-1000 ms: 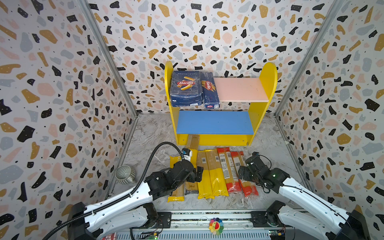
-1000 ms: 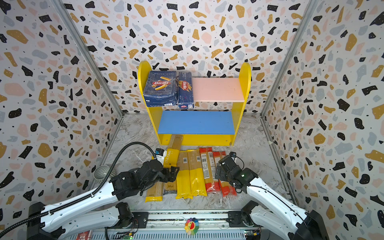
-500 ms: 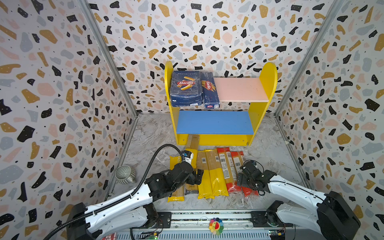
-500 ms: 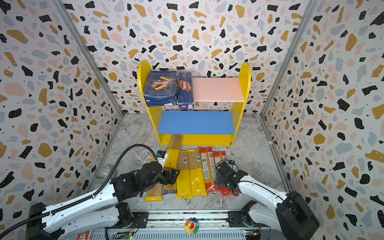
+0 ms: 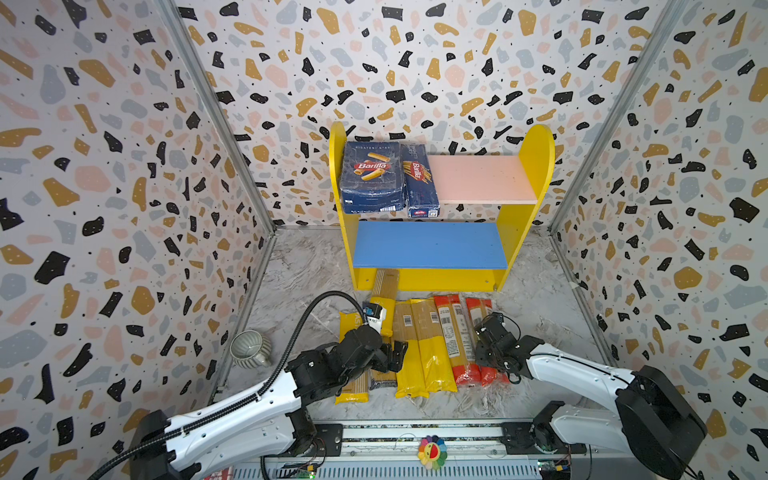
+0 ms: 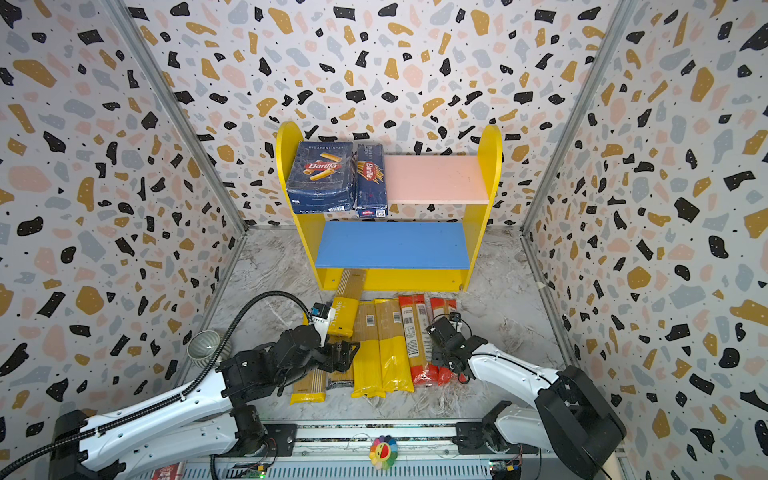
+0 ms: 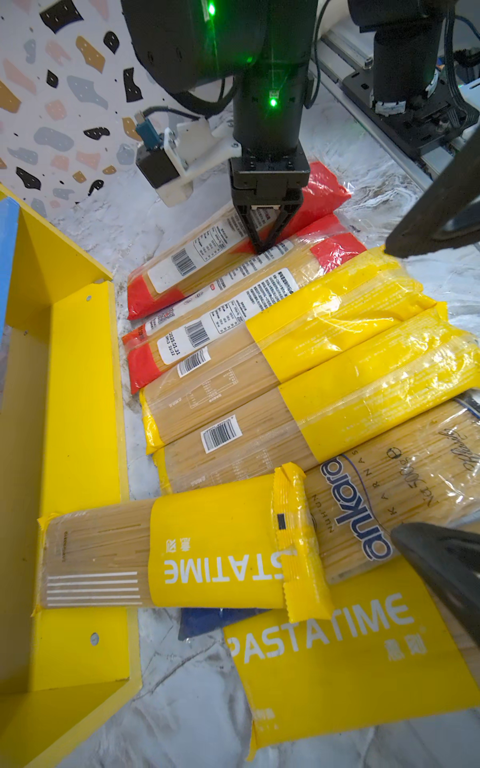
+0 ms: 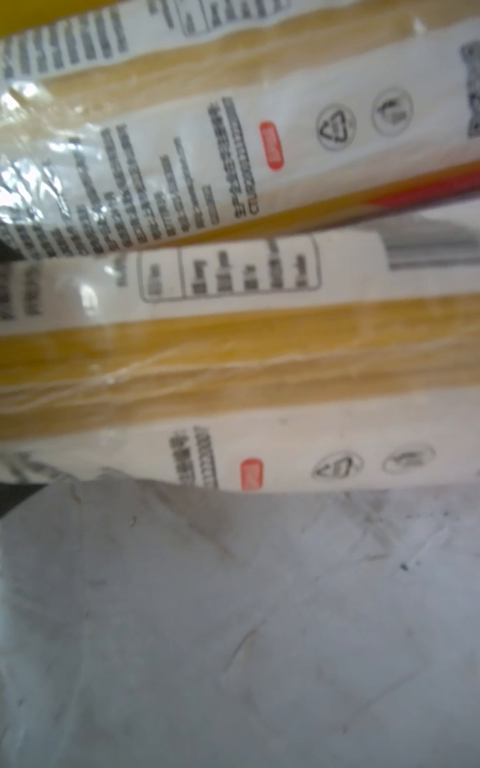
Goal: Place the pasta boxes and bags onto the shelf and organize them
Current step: 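Grasp the red-and-white spaghetti bag farthest along with the right gripper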
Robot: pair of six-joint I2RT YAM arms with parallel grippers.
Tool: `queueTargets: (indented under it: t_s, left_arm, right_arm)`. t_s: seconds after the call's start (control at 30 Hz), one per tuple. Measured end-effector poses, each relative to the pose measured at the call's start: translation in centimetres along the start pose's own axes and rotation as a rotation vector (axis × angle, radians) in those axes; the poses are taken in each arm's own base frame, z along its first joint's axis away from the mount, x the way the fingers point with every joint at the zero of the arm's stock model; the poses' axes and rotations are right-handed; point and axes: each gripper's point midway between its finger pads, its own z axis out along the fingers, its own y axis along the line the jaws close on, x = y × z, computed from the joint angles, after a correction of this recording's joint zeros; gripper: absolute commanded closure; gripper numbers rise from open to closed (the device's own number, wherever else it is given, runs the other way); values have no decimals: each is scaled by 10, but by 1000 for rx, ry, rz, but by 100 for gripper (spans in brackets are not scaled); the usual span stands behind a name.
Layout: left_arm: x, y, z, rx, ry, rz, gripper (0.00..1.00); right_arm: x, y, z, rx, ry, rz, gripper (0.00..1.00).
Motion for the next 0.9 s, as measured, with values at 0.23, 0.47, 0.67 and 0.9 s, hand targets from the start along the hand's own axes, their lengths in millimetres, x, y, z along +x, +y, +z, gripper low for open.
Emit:
queueTargets:
  t_s: [0.23, 0.47, 0.67, 0.9]
  left_arm:
    - [0, 4, -3, -16, -4, -3, 0]
    - [-1, 13, -13, -46, -17, -20, 1]
    - [-4, 18, -18, -78, -19, -25, 0]
    - [-18, 14, -24, -89, -44, -40, 0]
  right_arm:
    - [3, 14, -3, -120, 15, 15, 78]
    - [15, 18, -21, -263, 54, 61, 82]
    - [18, 21, -47, -403, 82, 125, 85]
    - [21, 35, -72, -542, 95, 126, 89]
